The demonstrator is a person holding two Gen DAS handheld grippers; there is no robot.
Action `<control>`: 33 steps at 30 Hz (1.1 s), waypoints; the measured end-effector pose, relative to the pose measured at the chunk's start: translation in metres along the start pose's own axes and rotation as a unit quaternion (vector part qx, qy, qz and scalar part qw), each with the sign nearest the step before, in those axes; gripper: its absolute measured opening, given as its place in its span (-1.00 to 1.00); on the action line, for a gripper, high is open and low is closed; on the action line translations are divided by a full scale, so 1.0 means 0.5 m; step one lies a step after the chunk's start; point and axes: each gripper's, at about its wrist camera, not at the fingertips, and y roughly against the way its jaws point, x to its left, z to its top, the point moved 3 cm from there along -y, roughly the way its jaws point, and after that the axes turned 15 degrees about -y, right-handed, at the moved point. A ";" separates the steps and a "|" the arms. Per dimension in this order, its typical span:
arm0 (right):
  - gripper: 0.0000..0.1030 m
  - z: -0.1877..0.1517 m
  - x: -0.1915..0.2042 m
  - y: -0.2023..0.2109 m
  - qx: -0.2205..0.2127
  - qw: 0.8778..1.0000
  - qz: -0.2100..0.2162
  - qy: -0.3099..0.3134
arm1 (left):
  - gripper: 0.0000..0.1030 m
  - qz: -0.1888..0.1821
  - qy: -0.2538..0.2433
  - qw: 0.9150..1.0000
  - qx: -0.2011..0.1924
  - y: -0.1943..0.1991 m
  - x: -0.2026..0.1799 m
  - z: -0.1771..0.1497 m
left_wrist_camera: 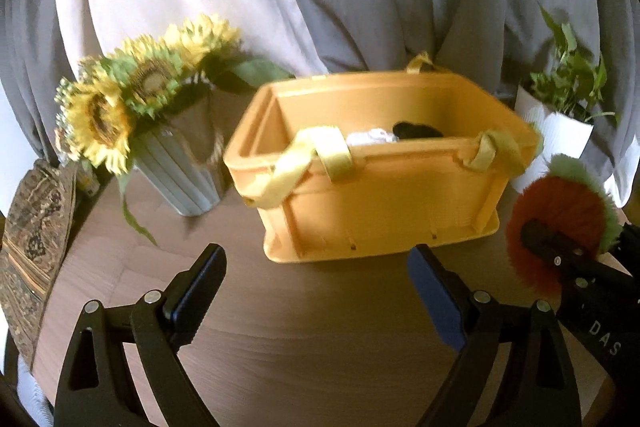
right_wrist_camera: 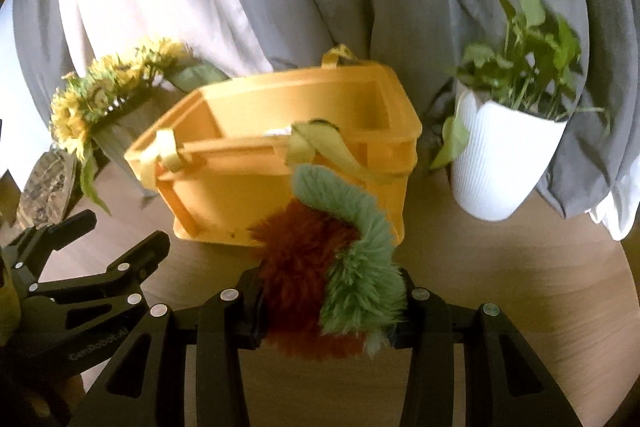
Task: Organize soft objects
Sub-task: 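Carry the strawberry plush over the crate with the right gripper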
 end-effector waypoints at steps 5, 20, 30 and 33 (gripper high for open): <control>-0.16 0.020 0.021 0.027 -0.023 1.000 0.006 0.007 | 0.86 0.005 0.004 1.000 -0.026 0.028 0.019 0.018; -0.16 0.104 0.086 0.084 -0.101 0.994 0.038 0.008 | 0.92 0.033 0.027 0.994 -0.098 0.077 0.095 0.088; -0.15 0.154 0.132 0.078 -0.129 0.990 0.059 0.024 | 0.94 0.059 0.037 0.990 -0.125 0.080 0.139 0.123; -0.15 0.170 0.143 0.073 -0.138 0.988 0.061 0.029 | 0.95 0.064 0.040 0.989 -0.129 0.076 0.146 0.134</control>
